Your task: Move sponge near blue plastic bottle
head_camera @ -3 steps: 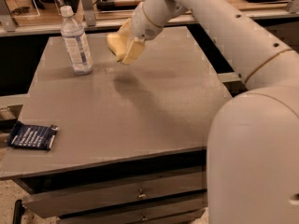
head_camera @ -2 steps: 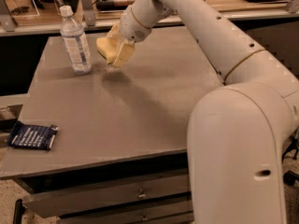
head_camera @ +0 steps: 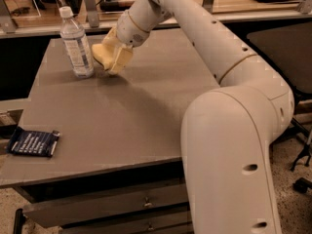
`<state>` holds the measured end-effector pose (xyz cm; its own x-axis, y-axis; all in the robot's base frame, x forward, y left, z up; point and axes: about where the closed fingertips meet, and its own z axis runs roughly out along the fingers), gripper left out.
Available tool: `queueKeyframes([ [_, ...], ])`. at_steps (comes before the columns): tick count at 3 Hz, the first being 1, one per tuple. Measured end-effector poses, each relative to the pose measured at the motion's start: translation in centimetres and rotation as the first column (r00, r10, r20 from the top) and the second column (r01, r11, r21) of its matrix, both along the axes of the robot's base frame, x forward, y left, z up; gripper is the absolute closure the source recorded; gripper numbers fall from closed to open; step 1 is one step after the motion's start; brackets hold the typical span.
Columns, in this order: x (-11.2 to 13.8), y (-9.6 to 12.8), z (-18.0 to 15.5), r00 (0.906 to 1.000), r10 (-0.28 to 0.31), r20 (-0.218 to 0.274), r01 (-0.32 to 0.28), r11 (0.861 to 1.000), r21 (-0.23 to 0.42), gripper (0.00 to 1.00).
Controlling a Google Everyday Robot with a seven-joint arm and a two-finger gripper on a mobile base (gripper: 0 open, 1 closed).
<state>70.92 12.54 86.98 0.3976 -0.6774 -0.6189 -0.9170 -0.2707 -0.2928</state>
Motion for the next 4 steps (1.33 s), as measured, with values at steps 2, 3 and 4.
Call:
queueKeyframes([
  [2,-0.04,0.62,-0.53,0.9999,0.008,-0.007,-0.008,1.0,0.0,0.0],
  [3,-0.04,0.63,-0.54,0.9999,0.008,-0.007,-0.008,1.0,0.0,0.0],
  [4,-0.16,0.62,-0.43,0.9996,0.026,-0.012,-0.025,0.998,0.05,0.0],
])
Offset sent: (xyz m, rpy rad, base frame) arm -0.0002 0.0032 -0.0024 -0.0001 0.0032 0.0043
